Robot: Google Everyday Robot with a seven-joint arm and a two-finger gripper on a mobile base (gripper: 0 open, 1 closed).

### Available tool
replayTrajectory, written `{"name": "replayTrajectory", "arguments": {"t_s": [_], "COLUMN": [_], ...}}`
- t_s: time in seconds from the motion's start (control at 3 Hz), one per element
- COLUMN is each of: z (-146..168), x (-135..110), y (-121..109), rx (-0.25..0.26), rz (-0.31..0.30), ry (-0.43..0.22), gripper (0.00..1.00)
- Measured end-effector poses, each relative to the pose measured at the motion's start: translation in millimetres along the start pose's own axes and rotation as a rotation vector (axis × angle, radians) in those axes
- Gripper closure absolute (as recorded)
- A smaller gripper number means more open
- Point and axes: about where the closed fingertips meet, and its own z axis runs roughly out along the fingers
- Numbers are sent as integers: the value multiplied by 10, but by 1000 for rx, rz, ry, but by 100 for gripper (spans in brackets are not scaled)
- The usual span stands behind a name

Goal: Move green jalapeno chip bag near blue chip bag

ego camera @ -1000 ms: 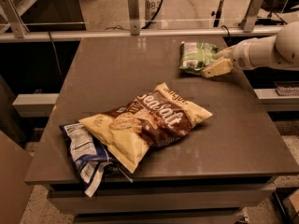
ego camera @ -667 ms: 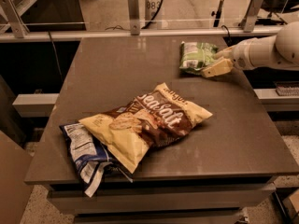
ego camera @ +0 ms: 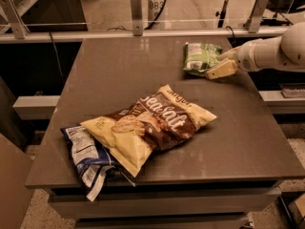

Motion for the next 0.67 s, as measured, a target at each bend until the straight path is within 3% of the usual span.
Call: {"name": "replayTrajectory", "arguments": {"t_s": [0.67], "z": [0], "x": [-2], "y": [0], "rx": [0], "rz": [0], "ry": [0], "gripper": [13]}}
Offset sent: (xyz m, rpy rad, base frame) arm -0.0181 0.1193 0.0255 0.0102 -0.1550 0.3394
